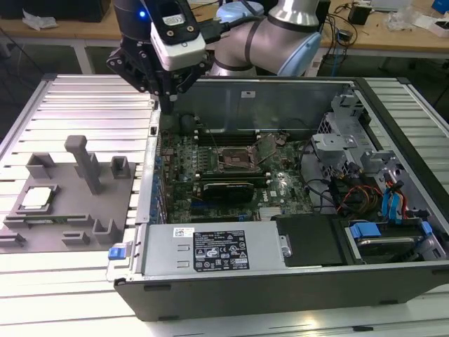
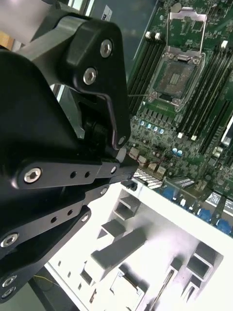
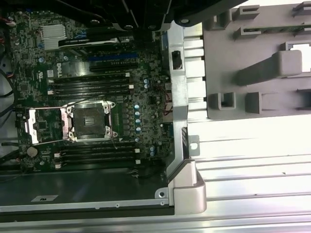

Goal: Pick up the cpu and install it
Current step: 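Reach for the cpu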

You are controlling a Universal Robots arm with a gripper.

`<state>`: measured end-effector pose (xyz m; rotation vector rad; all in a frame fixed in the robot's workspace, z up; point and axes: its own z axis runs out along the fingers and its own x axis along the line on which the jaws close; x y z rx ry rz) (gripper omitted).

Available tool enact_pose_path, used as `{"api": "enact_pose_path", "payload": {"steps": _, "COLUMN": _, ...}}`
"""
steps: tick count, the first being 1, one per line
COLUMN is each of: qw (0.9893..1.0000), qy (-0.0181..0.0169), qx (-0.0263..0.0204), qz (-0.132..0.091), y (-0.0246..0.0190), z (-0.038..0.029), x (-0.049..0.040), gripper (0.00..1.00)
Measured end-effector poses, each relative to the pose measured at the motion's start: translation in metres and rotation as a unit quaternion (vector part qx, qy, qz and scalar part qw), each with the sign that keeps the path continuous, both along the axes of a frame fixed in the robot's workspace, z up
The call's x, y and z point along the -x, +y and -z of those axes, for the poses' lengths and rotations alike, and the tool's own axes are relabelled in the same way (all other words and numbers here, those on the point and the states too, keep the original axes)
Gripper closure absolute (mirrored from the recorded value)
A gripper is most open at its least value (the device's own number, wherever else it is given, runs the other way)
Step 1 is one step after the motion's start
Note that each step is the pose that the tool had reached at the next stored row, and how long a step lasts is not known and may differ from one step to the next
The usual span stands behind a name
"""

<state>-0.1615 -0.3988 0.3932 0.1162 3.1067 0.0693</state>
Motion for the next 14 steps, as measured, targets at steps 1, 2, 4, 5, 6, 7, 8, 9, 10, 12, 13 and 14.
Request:
{"api": "enact_pose_path", "payload": {"steps": 1, "qw": 1.0000, "qy": -0.0003, "qx": 0.0000, "qz": 0.000, "y": 0.0000, "z": 0.0000, "x": 0.0027, "gripper": 0.89}}
{"api": "enact_pose_path", "payload": {"steps": 2, "qw": 1.0000, "qy": -0.0006, "qx": 0.0001, "qz": 0.000, "y": 0.0000, "z": -0.0001, "x": 0.0060, "gripper": 0.89}}
{"api": "enact_pose_path", "payload": {"steps": 4, "qw": 1.0000, "qy": -0.0013, "qx": 0.0001, "qz": 0.000, "y": 0.0000, "z": 0.0000, "x": 0.0119, "gripper": 0.89}}
{"api": "enact_pose_path", "payload": {"steps": 5, "qw": 1.0000, "qy": -0.0017, "qx": 0.0000, "qz": 0.000, "y": 0.0000, "z": 0.0000, "x": 0.0159, "gripper": 0.89}}
{"api": "enact_pose_path", "payload": {"steps": 6, "qw": 1.0000, "qy": -0.0020, "qx": 0.0000, "qz": 0.000, "y": 0.0000, "z": 0.0000, "x": 0.0182, "gripper": 0.89}}
{"api": "enact_pose_path", "payload": {"steps": 7, "qw": 1.0000, "qy": -0.0022, "qx": 0.0000, "qz": 0.000, "y": 0.0000, "z": 0.0000, "x": 0.0201, "gripper": 0.89}}
{"api": "enact_pose_path", "payload": {"steps": 8, "qw": 1.0000, "qy": -0.0028, "qx": 0.0001, "qz": 0.000, "y": 0.0000, "z": 0.0000, "x": 0.0243, "gripper": 0.89}}
{"api": "enact_pose_path", "payload": {"steps": 9, "qw": 1.0000, "qy": -0.0033, "qx": 0.0001, "qz": 0.000, "y": 0.0000, "z": 0.0000, "x": 0.0274, "gripper": 0.89}}
{"api": "enact_pose_path", "payload": {"steps": 10, "qw": 1.0000, "qy": -0.0037, "qx": 0.0001, "qz": 0.000, "y": 0.0000, "z": 0.0000, "x": 0.0297, "gripper": 0.89}}
{"api": "enact_pose_path", "payload": {"steps": 12, "qw": 1.0000, "qy": -0.0047, "qx": 0.0001, "qz": 0.000, "y": 0.0000, "z": 0.0000, "x": 0.0352, "gripper": 0.89}}
{"api": "enact_pose_path", "payload": {"steps": 13, "qw": 1.0000, "qy": -0.0056, "qx": 0.0001, "qz": 0.000, "y": 0.0000, "z": -0.0001, "x": 0.0398, "gripper": 0.89}}
{"api": "enact_pose_path", "payload": {"steps": 14, "qw": 1.0000, "qy": -0.0068, "qx": 0.0001, "qz": 0.000, "y": 0.0000, "z": 0.0000, "x": 0.0454, "gripper": 0.89}}
